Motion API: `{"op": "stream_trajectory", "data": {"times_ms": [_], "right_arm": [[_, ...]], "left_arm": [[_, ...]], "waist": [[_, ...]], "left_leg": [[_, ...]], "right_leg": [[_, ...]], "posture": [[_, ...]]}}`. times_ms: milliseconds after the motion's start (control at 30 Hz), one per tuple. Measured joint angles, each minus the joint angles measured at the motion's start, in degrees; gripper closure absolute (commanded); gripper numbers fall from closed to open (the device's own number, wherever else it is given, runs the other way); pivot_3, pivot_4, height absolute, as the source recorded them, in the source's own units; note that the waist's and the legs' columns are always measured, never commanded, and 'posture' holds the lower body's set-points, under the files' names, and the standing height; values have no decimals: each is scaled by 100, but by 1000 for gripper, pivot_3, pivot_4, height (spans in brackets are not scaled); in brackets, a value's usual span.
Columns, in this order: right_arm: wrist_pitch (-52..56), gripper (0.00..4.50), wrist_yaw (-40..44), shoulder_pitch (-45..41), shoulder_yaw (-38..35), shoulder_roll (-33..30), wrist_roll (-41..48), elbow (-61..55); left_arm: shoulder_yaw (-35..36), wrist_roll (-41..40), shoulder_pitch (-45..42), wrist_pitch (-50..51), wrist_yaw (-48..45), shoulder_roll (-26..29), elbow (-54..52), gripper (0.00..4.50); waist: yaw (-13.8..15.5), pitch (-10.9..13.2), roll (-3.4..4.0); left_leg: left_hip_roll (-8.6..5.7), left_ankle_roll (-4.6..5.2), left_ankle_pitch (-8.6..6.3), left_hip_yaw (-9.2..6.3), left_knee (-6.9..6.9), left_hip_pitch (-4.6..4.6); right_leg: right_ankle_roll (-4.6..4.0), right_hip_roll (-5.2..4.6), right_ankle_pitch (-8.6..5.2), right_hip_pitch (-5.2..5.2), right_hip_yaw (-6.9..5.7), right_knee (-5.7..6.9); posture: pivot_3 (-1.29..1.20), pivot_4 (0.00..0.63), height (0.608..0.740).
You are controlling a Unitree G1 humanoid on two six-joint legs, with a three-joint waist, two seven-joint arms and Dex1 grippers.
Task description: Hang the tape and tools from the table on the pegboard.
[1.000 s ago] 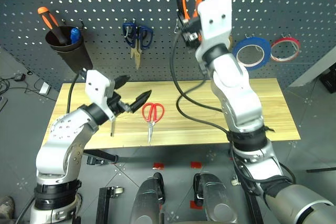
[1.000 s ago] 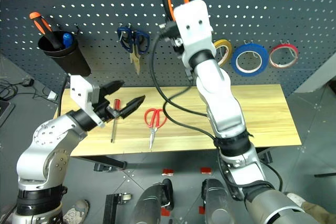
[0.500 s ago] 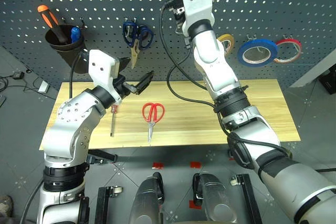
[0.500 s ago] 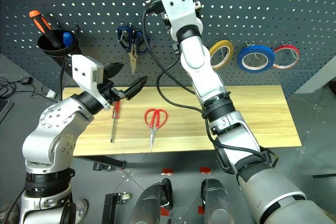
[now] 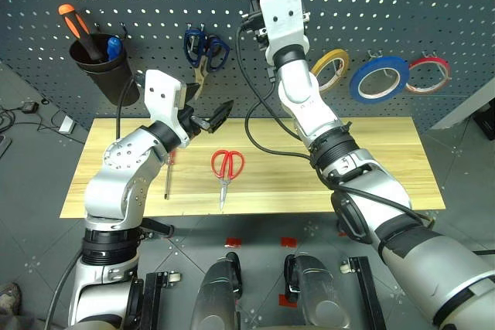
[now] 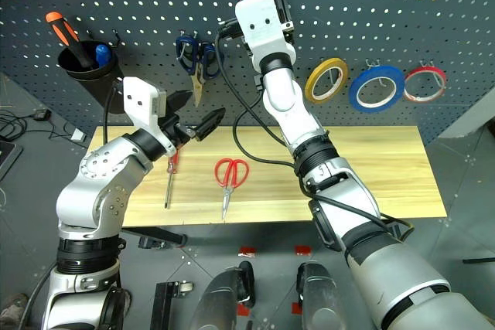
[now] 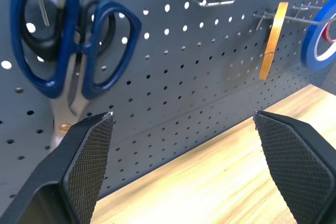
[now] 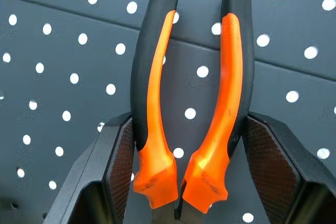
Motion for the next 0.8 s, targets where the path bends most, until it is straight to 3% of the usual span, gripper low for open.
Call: {"op": "stream_trajectory", "data": {"times_ms": [800], "right_arm": [[-131, 1726, -299, -46, -204, 53, -90, 243]], "left_arm": [[-35, 444, -126, -533, 317, -408, 374, 0]], "waist": [[101, 80, 3]], "left_leg": [[7, 0, 0, 6, -5, 1]], "right_leg": [[-1, 2, 0, -2, 0, -6]], "posture": [[-103, 338, 740]]}}
